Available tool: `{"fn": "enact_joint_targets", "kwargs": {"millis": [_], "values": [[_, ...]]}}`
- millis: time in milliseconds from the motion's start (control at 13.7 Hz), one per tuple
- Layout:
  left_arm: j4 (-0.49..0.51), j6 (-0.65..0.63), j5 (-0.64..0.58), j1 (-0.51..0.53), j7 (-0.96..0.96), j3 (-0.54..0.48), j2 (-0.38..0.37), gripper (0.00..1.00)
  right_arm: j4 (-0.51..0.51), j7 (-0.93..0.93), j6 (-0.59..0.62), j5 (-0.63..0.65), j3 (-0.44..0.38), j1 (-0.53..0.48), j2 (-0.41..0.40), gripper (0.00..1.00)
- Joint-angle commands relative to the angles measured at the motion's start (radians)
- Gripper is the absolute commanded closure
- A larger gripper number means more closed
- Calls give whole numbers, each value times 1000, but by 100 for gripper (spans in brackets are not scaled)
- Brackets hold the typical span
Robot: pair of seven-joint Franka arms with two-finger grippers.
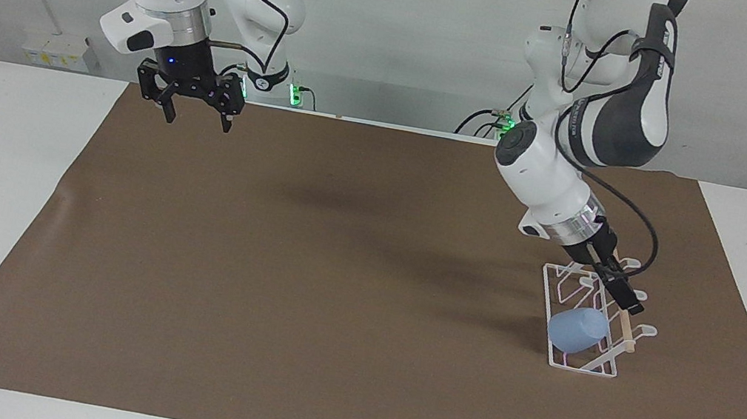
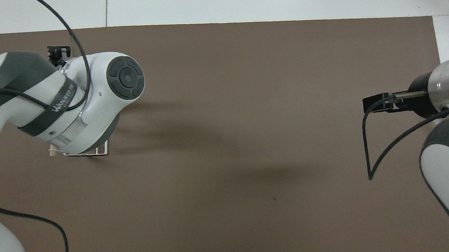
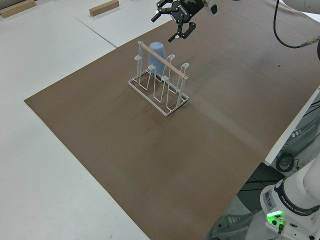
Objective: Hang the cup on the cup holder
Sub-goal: 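Lower the cup onto a rack peg and open the left gripper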
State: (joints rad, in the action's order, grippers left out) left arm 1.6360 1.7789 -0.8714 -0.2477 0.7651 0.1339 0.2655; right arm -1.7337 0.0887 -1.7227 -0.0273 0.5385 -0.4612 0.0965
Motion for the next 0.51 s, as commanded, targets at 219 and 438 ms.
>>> {"fn": "enact_joint_targets", "kwargs": {"millis": [219, 438], "values": [[21, -74, 347, 77, -29, -5, -124, 0, 2, -12, 11, -20, 0, -5, 5, 0], [30, -124, 563, 143, -143, -4, -187, 0, 2, -10, 11, -20, -2, -5, 5, 0]]}}
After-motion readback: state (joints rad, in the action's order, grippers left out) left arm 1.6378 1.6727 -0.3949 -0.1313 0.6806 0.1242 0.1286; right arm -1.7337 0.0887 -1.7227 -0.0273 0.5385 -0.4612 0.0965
